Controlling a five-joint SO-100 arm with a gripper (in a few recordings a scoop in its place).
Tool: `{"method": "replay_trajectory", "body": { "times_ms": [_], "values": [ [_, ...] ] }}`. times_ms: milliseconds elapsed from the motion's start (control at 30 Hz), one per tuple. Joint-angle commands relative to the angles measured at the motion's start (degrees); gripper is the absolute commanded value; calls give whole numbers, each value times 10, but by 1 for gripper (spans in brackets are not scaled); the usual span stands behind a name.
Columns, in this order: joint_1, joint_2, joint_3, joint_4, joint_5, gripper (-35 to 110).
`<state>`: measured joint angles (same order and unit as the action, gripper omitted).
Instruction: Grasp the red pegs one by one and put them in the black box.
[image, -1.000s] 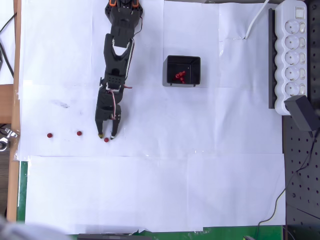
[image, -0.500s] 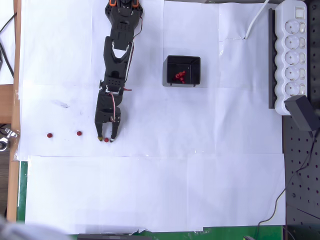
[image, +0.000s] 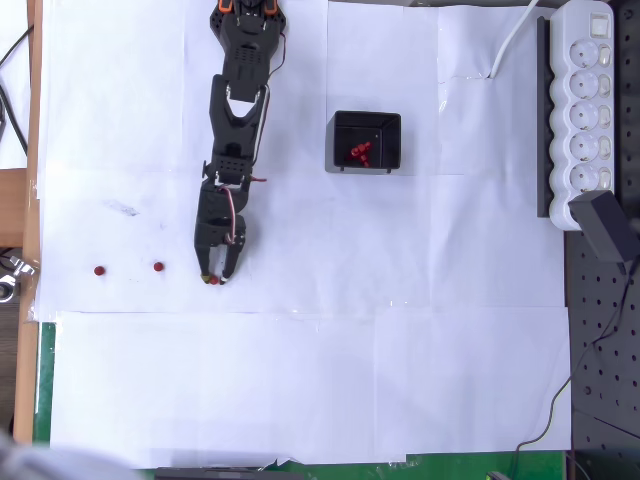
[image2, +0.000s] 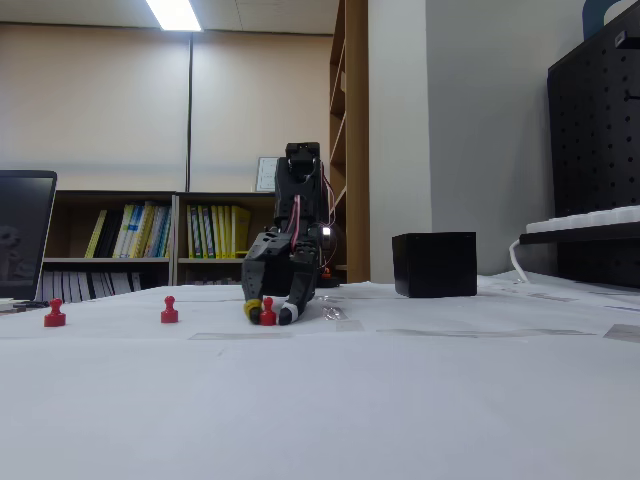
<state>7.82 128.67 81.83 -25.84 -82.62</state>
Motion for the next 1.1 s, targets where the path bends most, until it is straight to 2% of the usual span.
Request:
{"method": "replay_trajectory", "body": {
  "times_ms": [0,167,267,333,433,600,733,900,1067],
  "values": [
    [9,0,5,-4,-8,0],
    [11,-17,3,17,-13,0],
    [11,-78,-11,125,-35,0],
    [11,-161,-19,261,-61,0],
    [-3,-284,11,520,-118,0],
    [-73,-433,155,939,-224,0],
    [-184,-507,257,1143,-313,0],
    [-359,-530,355,1283,-426,0],
    [-488,-527,323,1267,-510,0]
  ]
}}
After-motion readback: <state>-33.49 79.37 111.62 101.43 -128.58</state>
